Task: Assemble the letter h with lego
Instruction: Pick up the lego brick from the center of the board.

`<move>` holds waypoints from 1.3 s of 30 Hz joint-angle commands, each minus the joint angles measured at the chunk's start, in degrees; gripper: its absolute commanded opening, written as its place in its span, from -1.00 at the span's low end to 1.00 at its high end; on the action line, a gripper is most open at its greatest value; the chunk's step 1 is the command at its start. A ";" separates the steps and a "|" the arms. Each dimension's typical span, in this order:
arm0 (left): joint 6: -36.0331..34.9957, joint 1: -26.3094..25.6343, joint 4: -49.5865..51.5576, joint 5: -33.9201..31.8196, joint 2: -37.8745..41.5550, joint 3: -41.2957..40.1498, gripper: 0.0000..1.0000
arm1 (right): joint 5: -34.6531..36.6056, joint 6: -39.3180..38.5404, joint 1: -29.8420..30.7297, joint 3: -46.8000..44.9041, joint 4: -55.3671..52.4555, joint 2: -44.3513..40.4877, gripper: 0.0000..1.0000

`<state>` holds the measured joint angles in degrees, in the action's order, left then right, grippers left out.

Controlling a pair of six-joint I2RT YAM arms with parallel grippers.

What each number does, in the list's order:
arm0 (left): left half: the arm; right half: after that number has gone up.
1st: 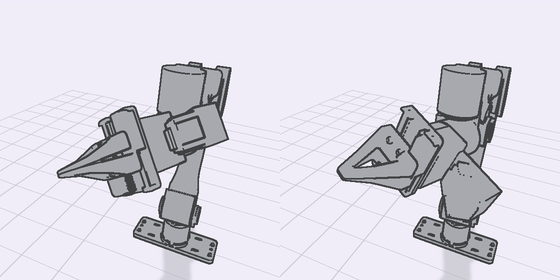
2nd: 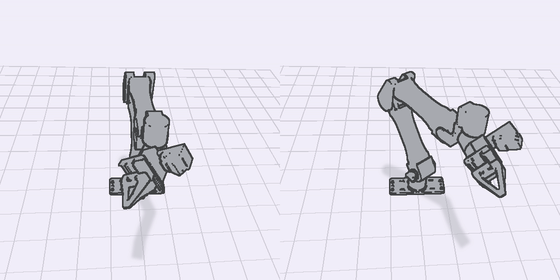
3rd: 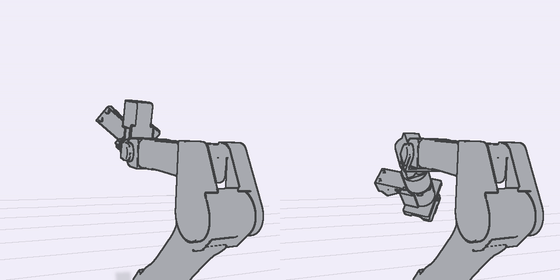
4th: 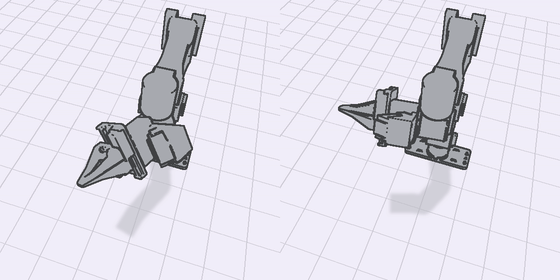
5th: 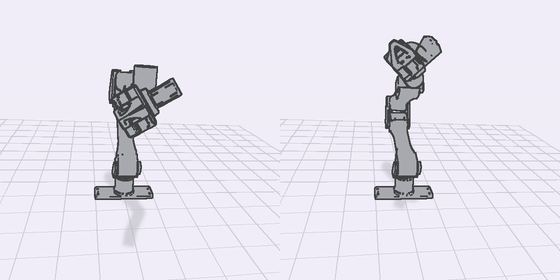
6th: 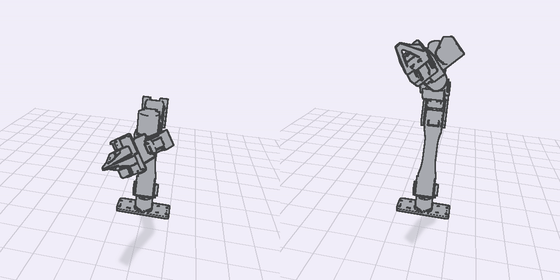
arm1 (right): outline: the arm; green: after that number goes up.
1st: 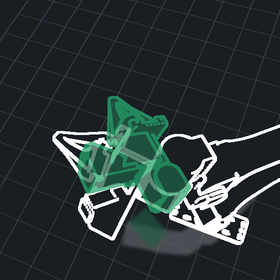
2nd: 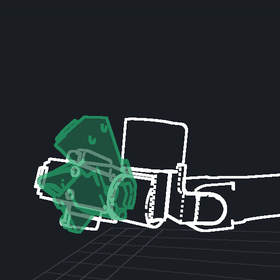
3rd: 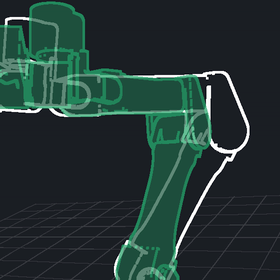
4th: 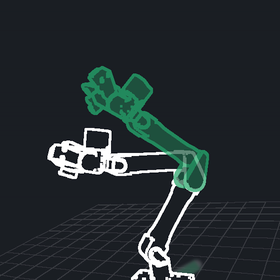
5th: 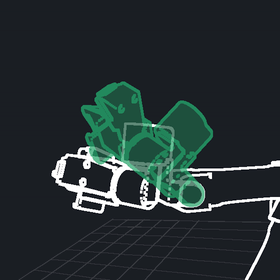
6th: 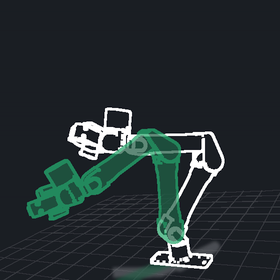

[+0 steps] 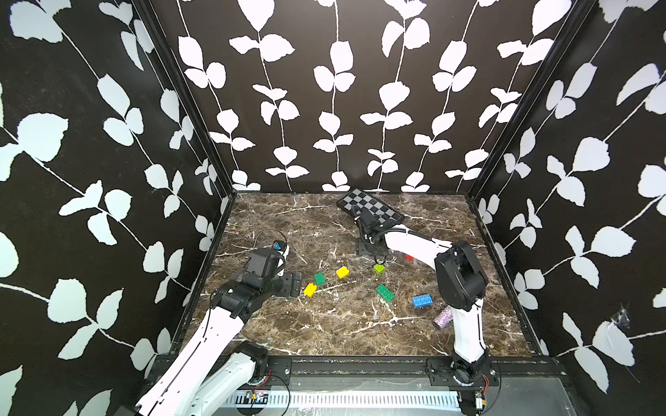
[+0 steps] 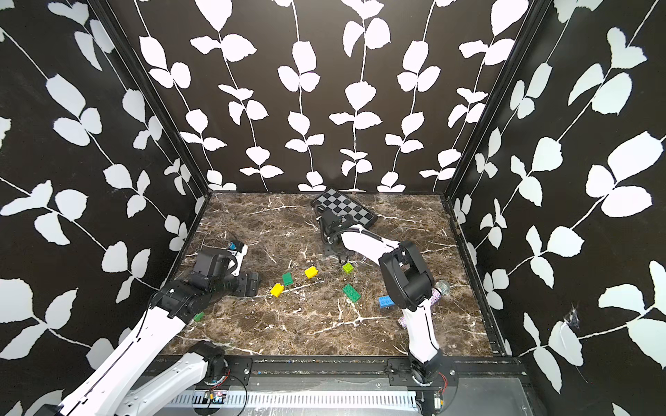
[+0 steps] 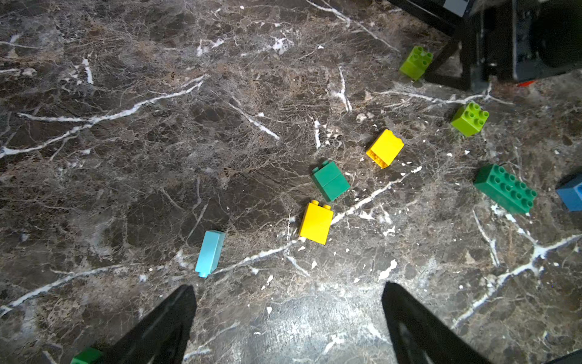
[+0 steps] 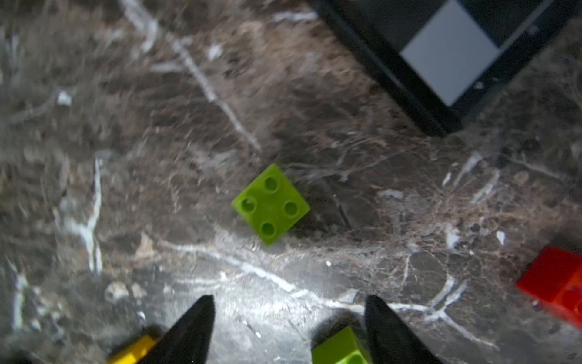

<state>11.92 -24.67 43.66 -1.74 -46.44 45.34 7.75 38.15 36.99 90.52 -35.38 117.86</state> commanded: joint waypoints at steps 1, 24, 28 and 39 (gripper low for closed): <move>-0.50 -0.19 0.11 1.09 0.56 -0.33 0.91 | 0.21 4.97 1.24 2.82 0.45 2.53 0.98; -0.84 -0.13 -0.63 3.62 1.20 -0.57 0.92 | 10.04 2.75 2.95 17.50 -7.63 15.29 0.30; -0.85 -0.13 -0.61 3.78 1.37 -0.54 0.93 | 10.54 2.02 2.79 17.50 -7.64 15.47 0.20; -0.94 -0.13 -0.70 3.82 1.50 -0.68 0.93 | 7.34 -3.86 2.63 16.07 -4.62 14.13 0.16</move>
<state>11.73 -24.67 43.40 1.67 -45.67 45.28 15.88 36.93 39.64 107.11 -40.64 132.84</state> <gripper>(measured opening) 0.964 0.566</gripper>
